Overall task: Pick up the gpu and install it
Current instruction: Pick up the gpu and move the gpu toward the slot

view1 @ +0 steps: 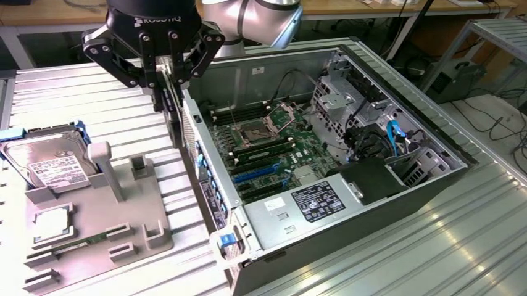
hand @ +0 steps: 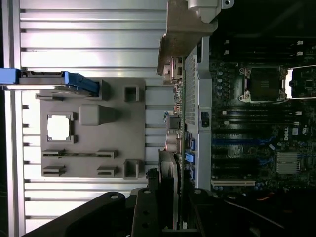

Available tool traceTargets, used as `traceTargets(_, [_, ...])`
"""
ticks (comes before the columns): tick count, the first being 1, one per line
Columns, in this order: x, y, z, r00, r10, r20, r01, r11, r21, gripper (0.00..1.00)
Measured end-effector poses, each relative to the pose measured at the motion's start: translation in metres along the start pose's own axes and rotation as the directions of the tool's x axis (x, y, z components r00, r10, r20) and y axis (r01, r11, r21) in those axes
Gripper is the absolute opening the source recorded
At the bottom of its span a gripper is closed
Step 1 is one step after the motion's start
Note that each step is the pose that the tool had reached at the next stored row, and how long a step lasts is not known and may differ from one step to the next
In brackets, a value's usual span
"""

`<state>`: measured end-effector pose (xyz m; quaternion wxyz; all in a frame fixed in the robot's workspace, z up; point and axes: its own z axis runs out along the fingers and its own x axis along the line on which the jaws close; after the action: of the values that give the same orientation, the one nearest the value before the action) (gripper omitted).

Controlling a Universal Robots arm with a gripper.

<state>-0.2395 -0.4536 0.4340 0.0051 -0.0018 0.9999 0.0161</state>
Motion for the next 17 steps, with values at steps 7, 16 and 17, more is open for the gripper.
traceTargets(7, [-0.011, 0.0000, 0.0001, 1.0000, 0.000, 0.0000, 0.000, 1.0000, 0.0001, 0.27])
traceTargets(16, [-0.023, -0.0001, 0.0003, 1.0000, 0.000, 0.0000, 0.000, 1.0000, 0.0000, 0.27])
traceTargets(17, [-0.024, -0.0001, 0.0003, 1.0000, 0.000, 0.0000, 0.000, 1.0000, 0.0000, 0.27])
